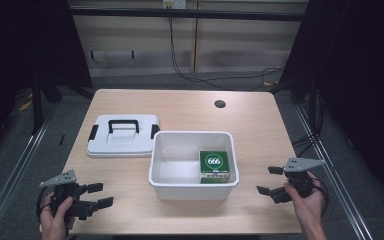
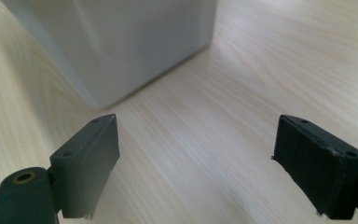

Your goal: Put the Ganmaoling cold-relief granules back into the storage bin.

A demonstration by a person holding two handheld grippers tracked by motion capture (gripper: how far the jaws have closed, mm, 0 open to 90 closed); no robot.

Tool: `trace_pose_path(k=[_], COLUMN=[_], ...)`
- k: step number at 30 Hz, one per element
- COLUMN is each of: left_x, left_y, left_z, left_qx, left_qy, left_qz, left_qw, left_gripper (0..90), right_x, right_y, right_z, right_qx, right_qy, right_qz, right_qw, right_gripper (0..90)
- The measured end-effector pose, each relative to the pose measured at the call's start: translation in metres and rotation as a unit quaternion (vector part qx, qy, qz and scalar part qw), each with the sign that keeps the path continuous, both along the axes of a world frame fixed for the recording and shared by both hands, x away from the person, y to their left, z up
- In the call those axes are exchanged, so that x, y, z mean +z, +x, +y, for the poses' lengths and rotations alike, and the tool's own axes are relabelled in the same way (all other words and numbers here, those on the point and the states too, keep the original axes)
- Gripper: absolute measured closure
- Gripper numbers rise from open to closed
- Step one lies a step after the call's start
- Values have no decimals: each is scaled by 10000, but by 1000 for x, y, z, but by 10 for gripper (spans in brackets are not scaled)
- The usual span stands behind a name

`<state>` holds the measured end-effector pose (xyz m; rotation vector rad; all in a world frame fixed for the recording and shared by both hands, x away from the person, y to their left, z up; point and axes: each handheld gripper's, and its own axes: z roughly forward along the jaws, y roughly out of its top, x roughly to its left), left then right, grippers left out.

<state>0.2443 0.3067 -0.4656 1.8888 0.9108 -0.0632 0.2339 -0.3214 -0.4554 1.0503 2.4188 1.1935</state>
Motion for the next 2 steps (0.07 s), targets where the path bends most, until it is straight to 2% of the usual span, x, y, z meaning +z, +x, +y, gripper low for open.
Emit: trace_pose_path(k=[2], left_x=[0], left_y=[0], left_z=[0], left_qx=[-2], left_qy=[-3], left_qz=[5], left_qw=[10000], left_gripper=[160], right_x=[-3], right_y=[0], right_z=[-3], right_qx=[-44], right_qy=[-37], right_qz=[37], right_qw=[10000], right_gripper=[134])
